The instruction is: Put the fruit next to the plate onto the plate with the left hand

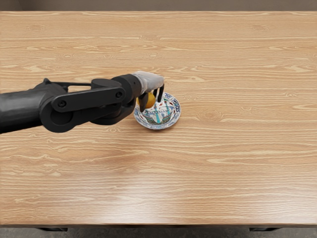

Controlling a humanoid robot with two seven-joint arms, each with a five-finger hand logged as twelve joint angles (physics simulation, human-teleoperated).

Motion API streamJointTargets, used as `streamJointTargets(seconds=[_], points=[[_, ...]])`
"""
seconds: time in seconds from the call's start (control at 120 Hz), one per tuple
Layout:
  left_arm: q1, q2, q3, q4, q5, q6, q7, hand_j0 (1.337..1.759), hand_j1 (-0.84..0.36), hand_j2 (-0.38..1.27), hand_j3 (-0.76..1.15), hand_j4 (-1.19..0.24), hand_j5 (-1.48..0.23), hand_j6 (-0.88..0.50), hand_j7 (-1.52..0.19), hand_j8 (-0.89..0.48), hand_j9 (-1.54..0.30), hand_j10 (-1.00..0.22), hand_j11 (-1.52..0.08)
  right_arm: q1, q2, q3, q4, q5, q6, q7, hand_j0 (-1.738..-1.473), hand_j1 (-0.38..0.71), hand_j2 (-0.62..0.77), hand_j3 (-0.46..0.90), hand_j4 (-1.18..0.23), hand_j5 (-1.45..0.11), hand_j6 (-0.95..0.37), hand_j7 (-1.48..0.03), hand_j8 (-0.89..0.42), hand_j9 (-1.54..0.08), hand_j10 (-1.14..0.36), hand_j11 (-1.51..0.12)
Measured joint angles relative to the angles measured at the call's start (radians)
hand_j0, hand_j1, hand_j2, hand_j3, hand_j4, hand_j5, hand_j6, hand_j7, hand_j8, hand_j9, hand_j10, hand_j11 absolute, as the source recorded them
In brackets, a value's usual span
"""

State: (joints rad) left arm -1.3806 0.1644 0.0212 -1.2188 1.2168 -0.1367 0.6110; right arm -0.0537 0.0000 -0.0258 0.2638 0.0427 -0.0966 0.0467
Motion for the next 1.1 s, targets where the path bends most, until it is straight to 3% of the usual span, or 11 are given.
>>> streamJointTargets(seconds=[0.892, 0.975, 1.1], points=[[0.015, -0.071, 0.015, 0.088, 0.003, -0.003, 0.000, 1.657, -0.32, 0.40, 0.00, -0.63, -0.86, -0.49, -0.85, -0.46, -0.84, -0.65, -0.84, 0.000, 0.000, 0.000, 0.000, 0.000, 0.000, 0.000, -1.658, -0.32, 0.00, 0.00, -0.02, -0.03, -0.02, -0.03, -0.02, -0.03, -0.02, -0.03], [0.026, -0.087, 0.015, 0.095, 0.007, 0.001, 0.000, 1.657, -0.24, 0.30, 0.00, -0.55, -0.74, -0.45, -0.73, -0.43, -0.72, -0.56, -0.72, 0.000, 0.000, 0.000, 0.000, 0.000, 0.000, 0.001, -1.658, -0.32, 0.00, 0.00, -0.02, -0.03, -0.02, -0.03, -0.02, -0.03, -0.02, -0.03], [0.026, -0.094, 0.014, 0.101, 0.011, 0.008, 0.000, 1.658, -0.02, 0.17, 0.00, -0.34, -0.45, -0.29, -0.45, -0.28, -0.45, -0.34, -0.45, 0.000, 0.000, 0.000, 0.000, 0.000, 0.000, 0.000, -1.658, -0.32, 0.00, 0.00, -0.02, -0.03, -0.02, -0.03, -0.02, -0.03, -0.02, -0.03]])
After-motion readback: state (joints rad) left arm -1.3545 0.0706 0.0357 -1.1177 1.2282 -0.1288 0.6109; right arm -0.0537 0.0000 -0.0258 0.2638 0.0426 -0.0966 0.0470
